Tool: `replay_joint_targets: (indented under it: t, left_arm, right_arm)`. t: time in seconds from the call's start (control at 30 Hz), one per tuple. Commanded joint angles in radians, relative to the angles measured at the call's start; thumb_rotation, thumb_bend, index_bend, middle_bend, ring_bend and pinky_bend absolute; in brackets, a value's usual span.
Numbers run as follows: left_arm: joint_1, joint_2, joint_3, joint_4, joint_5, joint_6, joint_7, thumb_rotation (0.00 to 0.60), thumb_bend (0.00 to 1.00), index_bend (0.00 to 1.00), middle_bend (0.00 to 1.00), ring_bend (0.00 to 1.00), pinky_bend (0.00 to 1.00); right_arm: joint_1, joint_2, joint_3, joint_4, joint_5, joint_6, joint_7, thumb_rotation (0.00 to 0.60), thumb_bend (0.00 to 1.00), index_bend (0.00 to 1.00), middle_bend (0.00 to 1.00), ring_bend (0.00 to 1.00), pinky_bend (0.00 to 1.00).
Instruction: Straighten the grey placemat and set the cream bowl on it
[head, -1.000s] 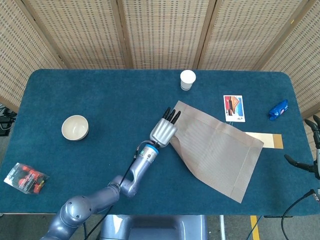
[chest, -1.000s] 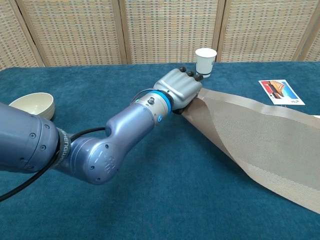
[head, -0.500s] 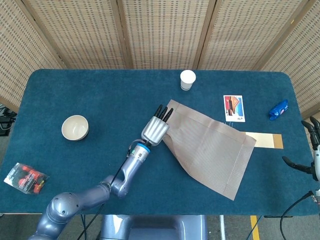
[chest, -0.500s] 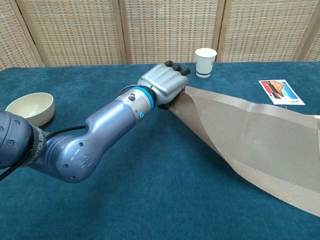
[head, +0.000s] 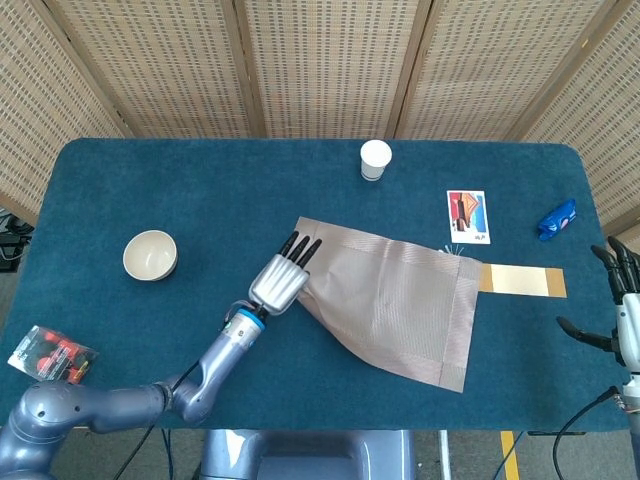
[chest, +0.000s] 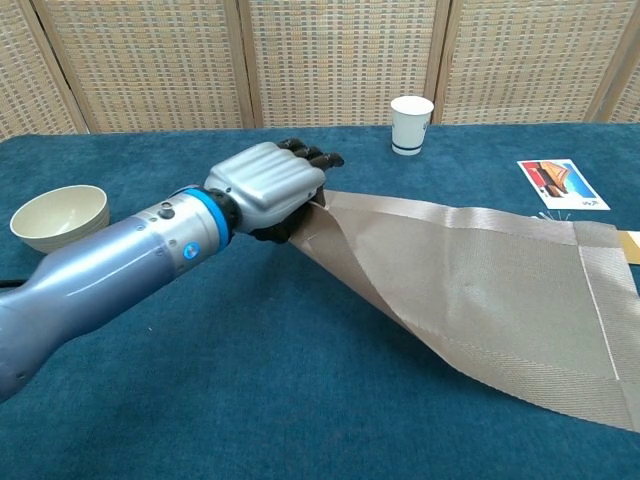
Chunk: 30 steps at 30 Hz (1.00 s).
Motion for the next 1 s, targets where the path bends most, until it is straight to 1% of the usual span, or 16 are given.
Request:
replay_joint_targets:
  t: [0.03,0.13,0.23,0.3,0.33,0.43,0.53,0.57,0.6,0.67,0.87,1.0]
  left_arm:
    - [0.085,0.135,0.093,-0.200,0.030,0.051,0.054,0.600,0.66,0.76,0.00,0.00,0.00]
    - [0.116,0.184,0.131,-0.287,0.055,0.072,0.054,0.600,0.66,0.76,0.00,0.00,0.00]
    - [0.144,0.225,0.171,-0.352,0.092,0.090,0.043,0.600,0.65,0.74,0.00,0.00,0.00]
    - [0.157,0.246,0.191,-0.378,0.110,0.098,0.044,0.600,0.62,0.69,0.00,0.00,0.00]
    - [0.164,0.259,0.202,-0.392,0.118,0.101,0.045,0.600,0.58,0.64,0.00,0.00,0.00]
    - [0.186,0.299,0.231,-0.429,0.133,0.107,0.043,0.600,0.35,0.35,0.00,0.00,0.00]
    - [0.209,0.335,0.248,-0.464,0.152,0.119,0.009,0.600,0.25,0.17,0.00,0.00,0.00]
    - [0.217,0.345,0.253,-0.473,0.162,0.123,-0.011,0.600,0.23,0.15,0.00,0.00,0.00]
    - [0.226,0.354,0.258,-0.480,0.173,0.129,-0.031,0.600,0.21,0.12,0.00,0.00,0.00]
    - [0.243,0.372,0.269,-0.487,0.202,0.140,-0.063,0.600,0.20,0.11,0.00,0.00,0.00]
    - [0.284,0.408,0.288,-0.496,0.260,0.171,-0.117,0.600,0.20,0.10,0.00,0.00,0.00]
    - [0.308,0.438,0.287,-0.501,0.277,0.195,-0.144,0.600,0.20,0.10,0.00,0.00,0.00]
  right_arm:
    - [-0.001,-0.004,-0.003,-0.005,-0.005,0.005,-0.014,0.600,0.12,0.14,0.00,0.00,0.00]
    - [-0.001,-0.009,-0.008,-0.009,-0.012,0.009,-0.031,0.600,0.12,0.14,0.00,0.00,0.00]
    - [0.001,-0.018,-0.014,-0.013,-0.022,0.013,-0.060,0.600,0.12,0.14,0.00,0.00,0.00]
    - [0.001,-0.024,-0.018,-0.015,-0.028,0.015,-0.075,0.600,0.12,0.14,0.00,0.00,0.00]
    - [0.002,-0.027,-0.020,-0.017,-0.031,0.015,-0.083,0.600,0.12,0.14,0.00,0.00,0.00]
    - [0.004,-0.035,-0.026,-0.022,-0.040,0.015,-0.102,0.600,0.12,0.14,0.00,0.00,0.00]
    - [0.004,-0.043,-0.029,-0.023,-0.045,0.019,-0.123,0.600,0.12,0.14,0.00,0.00,0.00]
    - [0.005,-0.046,-0.030,-0.023,-0.045,0.020,-0.131,0.600,0.12,0.14,0.00,0.00,0.00]
    - [0.005,-0.048,-0.031,-0.024,-0.046,0.020,-0.138,0.600,0.12,0.14,0.00,0.00,0.00]
    - [0.006,-0.054,-0.033,-0.026,-0.048,0.020,-0.152,0.600,0.12,0.14,0.00,0.00,0.00]
    - [0.008,-0.066,-0.042,-0.030,-0.059,0.021,-0.187,0.600,0.12,0.14,0.00,0.00,0.00]
    - [0.008,-0.071,-0.046,-0.032,-0.065,0.025,-0.201,0.600,0.12,0.14,0.00,0.00,0.00]
